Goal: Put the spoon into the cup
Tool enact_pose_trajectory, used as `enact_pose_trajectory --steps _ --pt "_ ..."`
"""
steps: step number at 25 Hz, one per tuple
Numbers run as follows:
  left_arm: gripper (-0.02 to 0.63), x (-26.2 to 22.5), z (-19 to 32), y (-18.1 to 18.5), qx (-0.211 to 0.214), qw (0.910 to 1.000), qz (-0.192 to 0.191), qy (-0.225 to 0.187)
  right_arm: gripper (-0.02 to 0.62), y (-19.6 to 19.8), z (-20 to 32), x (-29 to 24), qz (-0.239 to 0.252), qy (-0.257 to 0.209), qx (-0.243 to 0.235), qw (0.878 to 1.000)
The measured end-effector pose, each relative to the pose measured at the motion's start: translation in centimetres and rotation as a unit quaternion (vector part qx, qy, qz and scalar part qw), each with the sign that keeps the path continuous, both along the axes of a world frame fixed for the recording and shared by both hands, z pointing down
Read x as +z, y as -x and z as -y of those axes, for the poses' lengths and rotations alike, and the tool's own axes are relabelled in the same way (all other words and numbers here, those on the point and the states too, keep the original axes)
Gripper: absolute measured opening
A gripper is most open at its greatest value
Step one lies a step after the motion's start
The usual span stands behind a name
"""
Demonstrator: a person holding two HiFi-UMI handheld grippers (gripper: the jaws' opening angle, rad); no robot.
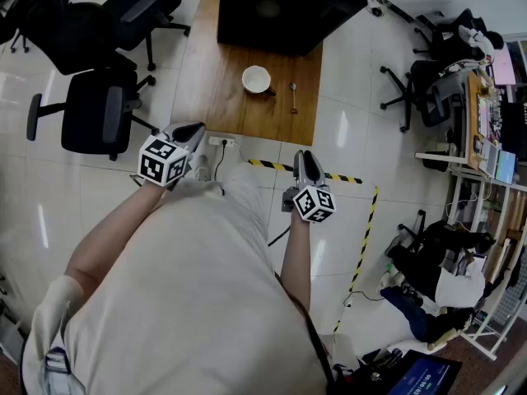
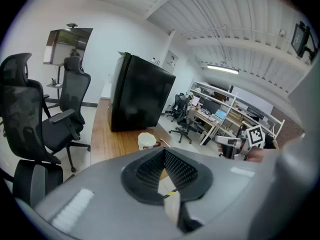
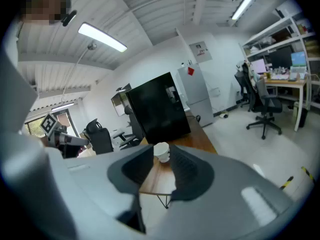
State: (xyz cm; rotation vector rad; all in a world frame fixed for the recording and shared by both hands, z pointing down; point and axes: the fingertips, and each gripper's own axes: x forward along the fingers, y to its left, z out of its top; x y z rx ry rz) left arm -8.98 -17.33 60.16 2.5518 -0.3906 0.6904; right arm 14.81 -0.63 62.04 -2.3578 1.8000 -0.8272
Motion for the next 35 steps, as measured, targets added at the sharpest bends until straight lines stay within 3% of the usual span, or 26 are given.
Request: enact_pose_trajectory --steps 9,14,20,24,29,35 --pt "0.003 -0.6 0.1 -3.6 0.043 0.9991 0.001 -0.006 0.107 -3.4 2.4 4.3 -0.047 0.074 -0.052 0.995" --pt "0.003 -0.2 1.7 -6.0 -0.007 0.9998 0.017 0.005 0.178 -6.6 5.0 10.4 -0.049 0.144 -0.101 0.983" --pt "0.002 -1.9 2.7 -9.3 -0.048 0.9987 0.016 0.009 0.179 -10.6 7.7 17.8 -0.05 0.222 -0.153 0.962" --pt "0.002 -2.6 3.5 -9.1 -0.079 0.9962 0.035 0.0 0.179 -10.6 10.4 22.6 -0.048 0.255 -0.194 0.946" --pt "0.002 -2.9 4.1 -8.2 -0.125 0.9907 0.054 -0.008 0.179 -12.0 12.4 26.2 -0.068 0.294 -0.2 0.932" --pt "0.002 -2.9 4.0 -7.4 -0.164 0.9839 0.072 -0.008 0.179 -12.5 13.0 29.1 -0.085 0.315 -0.197 0.925"
